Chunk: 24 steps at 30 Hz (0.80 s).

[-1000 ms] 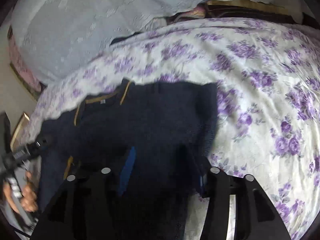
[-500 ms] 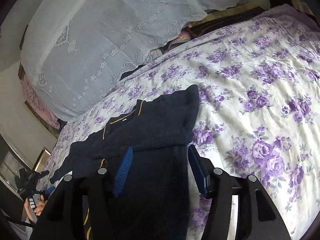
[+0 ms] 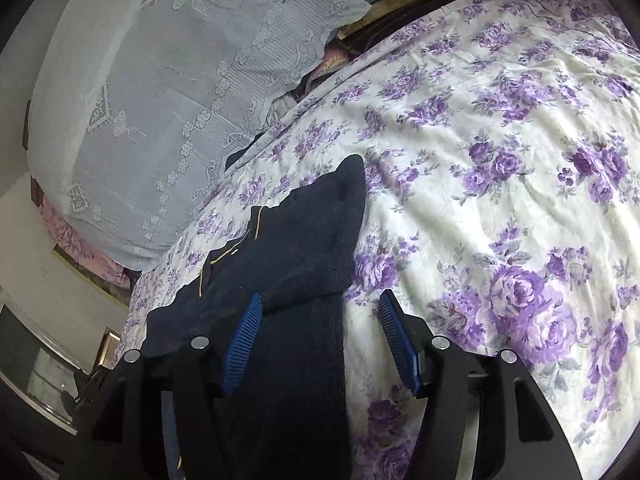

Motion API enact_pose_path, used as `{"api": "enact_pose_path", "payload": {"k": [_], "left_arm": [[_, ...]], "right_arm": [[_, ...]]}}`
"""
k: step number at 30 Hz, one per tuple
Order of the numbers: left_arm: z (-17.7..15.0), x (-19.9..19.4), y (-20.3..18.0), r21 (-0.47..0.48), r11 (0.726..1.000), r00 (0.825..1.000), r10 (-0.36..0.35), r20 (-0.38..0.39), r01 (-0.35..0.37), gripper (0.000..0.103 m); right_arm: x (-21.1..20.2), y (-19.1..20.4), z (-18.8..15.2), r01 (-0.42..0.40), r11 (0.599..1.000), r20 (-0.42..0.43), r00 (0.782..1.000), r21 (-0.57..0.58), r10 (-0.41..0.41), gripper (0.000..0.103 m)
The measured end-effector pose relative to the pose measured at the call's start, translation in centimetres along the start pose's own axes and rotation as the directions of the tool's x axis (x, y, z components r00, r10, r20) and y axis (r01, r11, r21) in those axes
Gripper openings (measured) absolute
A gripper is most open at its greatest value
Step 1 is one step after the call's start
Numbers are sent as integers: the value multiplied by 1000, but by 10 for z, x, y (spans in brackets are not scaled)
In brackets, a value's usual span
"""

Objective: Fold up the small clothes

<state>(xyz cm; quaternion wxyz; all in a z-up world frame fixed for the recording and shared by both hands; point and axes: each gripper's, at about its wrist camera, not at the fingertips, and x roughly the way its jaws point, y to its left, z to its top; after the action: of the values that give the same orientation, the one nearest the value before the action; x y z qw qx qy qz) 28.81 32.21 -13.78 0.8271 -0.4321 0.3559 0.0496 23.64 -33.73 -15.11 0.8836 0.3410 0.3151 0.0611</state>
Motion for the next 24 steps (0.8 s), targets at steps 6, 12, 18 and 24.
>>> {"api": "enact_pose_path", "payload": {"k": [6,12,18,24], "left_arm": [[-6,-9,-21,81,996,999,37,13,-38,18],[-24,-19,-86,295,952,997,75,33,-82,17],[-51,-13,-147,425,901,996,87,23,-89,17],[-80,2,-188,505,858,995,102,2,-89,17]], "right_arm": [[0,-1,1,-7,1000,1,1000,1,7,61],[3,-1,3,-11,1000,-4,1000,-1,11,61],[4,-3,3,-17,1000,-3,1000,9,17,61],[6,-3,3,-21,1000,-9,1000,13,21,61]]}}
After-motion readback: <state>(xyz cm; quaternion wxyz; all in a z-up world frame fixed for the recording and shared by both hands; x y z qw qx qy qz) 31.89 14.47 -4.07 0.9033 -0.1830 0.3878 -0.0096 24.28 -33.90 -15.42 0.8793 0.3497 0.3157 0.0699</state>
